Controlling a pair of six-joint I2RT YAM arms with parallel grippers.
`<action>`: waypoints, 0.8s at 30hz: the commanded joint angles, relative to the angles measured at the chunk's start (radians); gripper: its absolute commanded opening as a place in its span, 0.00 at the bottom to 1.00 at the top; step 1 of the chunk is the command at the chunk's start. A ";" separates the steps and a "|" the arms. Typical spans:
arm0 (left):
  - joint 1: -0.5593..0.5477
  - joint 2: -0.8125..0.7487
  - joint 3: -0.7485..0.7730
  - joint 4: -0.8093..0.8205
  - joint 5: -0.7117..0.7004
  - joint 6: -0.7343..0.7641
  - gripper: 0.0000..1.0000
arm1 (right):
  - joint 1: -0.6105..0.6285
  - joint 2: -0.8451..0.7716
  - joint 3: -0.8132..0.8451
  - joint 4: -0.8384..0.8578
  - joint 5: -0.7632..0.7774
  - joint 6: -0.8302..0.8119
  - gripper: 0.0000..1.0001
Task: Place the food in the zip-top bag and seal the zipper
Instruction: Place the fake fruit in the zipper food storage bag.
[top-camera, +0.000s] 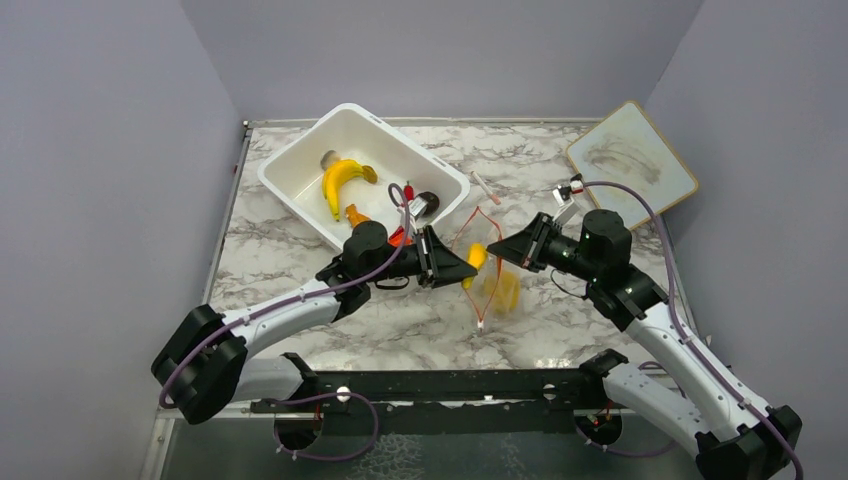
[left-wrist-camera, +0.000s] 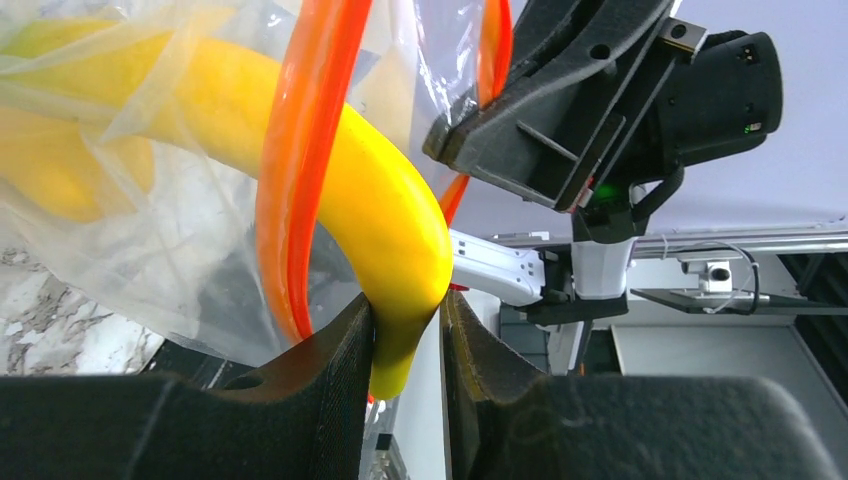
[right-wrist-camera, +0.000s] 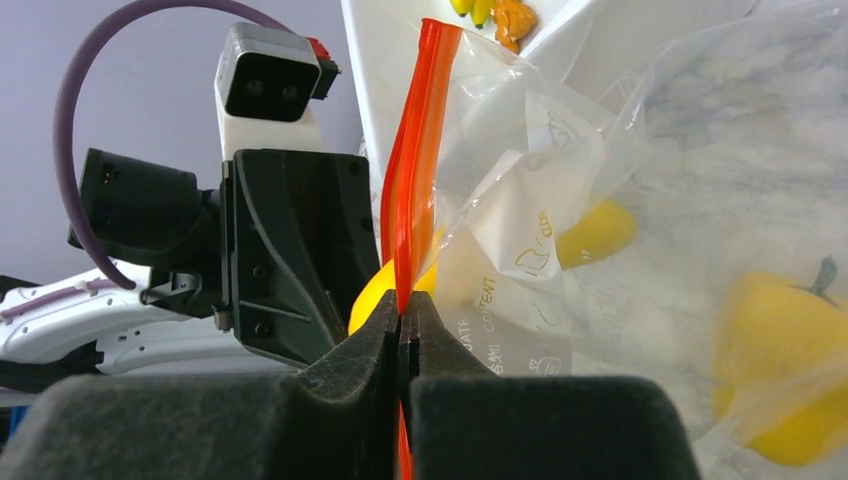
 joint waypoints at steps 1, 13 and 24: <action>-0.005 0.032 0.027 0.047 -0.025 0.038 0.01 | -0.003 -0.004 -0.017 0.054 -0.061 -0.029 0.01; -0.034 0.073 0.082 0.047 -0.117 -0.019 0.02 | -0.003 0.002 -0.024 0.051 -0.101 -0.038 0.01; -0.082 0.096 0.080 0.045 -0.183 -0.022 0.38 | -0.004 -0.006 -0.008 0.042 -0.096 -0.037 0.01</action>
